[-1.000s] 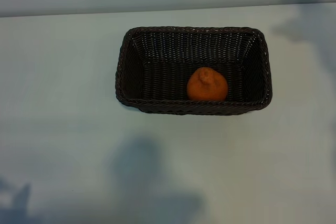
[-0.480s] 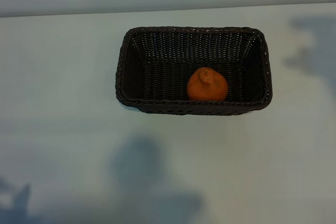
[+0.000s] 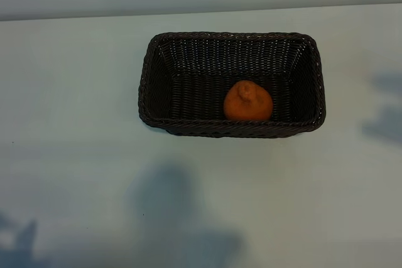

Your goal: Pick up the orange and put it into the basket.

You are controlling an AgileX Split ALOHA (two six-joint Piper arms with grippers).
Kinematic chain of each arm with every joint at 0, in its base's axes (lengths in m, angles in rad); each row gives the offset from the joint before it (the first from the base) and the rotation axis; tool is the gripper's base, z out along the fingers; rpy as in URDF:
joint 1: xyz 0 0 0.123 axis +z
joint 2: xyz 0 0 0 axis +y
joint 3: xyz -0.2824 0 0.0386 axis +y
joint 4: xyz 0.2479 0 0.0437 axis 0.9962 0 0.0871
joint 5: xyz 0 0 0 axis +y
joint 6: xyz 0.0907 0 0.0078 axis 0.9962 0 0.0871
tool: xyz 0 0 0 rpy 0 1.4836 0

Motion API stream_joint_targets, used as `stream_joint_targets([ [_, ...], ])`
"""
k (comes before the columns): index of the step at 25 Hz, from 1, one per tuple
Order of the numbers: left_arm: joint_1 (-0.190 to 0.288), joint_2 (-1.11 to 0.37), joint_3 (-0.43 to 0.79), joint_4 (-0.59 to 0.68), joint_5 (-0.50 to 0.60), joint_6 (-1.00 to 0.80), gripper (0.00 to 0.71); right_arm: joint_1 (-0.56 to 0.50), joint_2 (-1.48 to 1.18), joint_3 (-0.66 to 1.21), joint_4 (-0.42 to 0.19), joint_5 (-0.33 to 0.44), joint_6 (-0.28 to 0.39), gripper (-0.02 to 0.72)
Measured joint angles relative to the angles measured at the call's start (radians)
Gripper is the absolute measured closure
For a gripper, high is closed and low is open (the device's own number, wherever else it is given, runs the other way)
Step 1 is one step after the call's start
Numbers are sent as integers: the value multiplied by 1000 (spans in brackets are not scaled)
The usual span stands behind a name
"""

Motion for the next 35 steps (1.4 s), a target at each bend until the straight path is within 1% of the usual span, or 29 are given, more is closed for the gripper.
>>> stream_joint_targets([
  [13, 0, 0, 0, 0, 0, 0, 118, 0, -302, 202, -2, -5, 1, 145],
  [18, 0, 0, 0, 0, 0, 0, 118, 0, -410, 266, 0, -57, 1, 145],
  [22, 0, 0, 0, 0, 0, 0, 118, 0, -474, 314, 10, -70, 2, 145],
  [29, 0, 0, 0, 0, 0, 0, 118, 0, -578, 433, 15, -70, 5, 145],
  [35, 0, 0, 0, 0, 0, 0, 118, 0, -695, 485, 17, -70, 11, 145],
])
